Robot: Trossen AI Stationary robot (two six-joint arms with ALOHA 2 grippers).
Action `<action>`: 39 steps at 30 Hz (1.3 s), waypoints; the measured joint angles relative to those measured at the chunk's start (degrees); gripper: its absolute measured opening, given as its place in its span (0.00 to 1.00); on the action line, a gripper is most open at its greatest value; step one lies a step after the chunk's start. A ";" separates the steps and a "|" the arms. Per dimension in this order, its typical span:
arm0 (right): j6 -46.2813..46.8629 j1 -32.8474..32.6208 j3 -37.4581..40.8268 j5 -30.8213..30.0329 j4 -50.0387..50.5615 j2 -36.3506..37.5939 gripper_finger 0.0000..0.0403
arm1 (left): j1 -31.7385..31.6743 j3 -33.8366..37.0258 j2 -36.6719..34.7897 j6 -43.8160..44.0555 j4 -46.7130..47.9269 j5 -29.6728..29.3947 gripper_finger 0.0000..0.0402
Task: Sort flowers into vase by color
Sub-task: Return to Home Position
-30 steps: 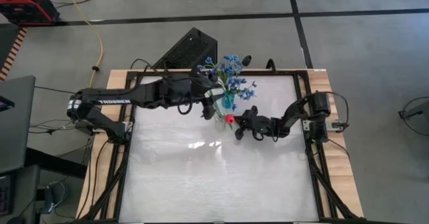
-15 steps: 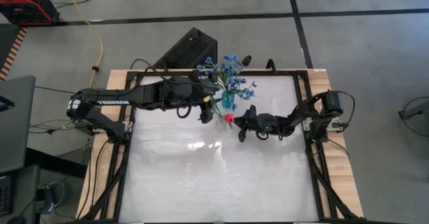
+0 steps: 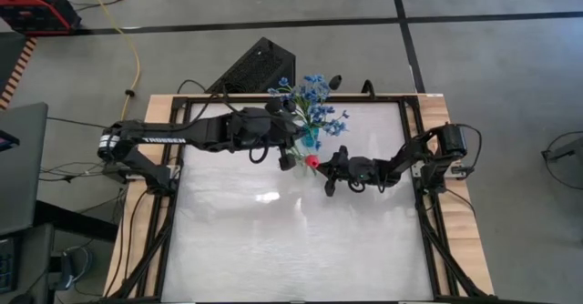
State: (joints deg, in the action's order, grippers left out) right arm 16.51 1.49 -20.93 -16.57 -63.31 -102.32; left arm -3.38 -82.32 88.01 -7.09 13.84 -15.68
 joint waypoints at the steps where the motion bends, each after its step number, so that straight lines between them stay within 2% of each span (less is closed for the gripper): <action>1: 0.00 0.03 0.00 0.00 0.18 0.00 0.10 | 0.00 0.02 0.01 -0.09 -0.45 0.02 0.03; 10: -0.29 0.03 0.00 -0.03 0.86 0.00 0.10 | 0.02 -0.64 0.00 -1.29 -1.11 -0.11 0.00; 17: -0.48 0.03 0.00 -0.03 0.94 0.00 0.10 | 0.41 -5.83 -0.57 -3.87 0.20 0.61 0.00; 21: -0.52 0.03 0.00 0.08 1.07 0.01 0.10 | 1.64 -8.83 -2.79 -4.17 1.76 1.87 0.00; 25: -0.59 0.05 0.03 3.31 3.45 2.52 0.10 | 3.82 -7.95 -7.80 -3.27 5.48 1.74 0.00; 30: -1.35 -0.35 0.04 6.82 13.06 11.28 0.10 | 8.96 2.12 -18.33 -1.85 4.61 -1.98 0.00; 34: -2.96 -1.99 0.04 6.88 22.80 20.67 0.10 | 12.90 16.05 -27.77 0.28 -2.49 -5.86 0.00; 39: -3.00 -4.90 0.04 6.97 33.61 32.51 0.10 | 14.72 33.85 -37.54 3.53 -13.33 -6.05 0.00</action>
State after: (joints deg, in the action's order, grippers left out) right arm 13.51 -3.41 -20.88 -9.60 -29.70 -69.81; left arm 11.34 -48.48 50.47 -3.57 0.51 -21.73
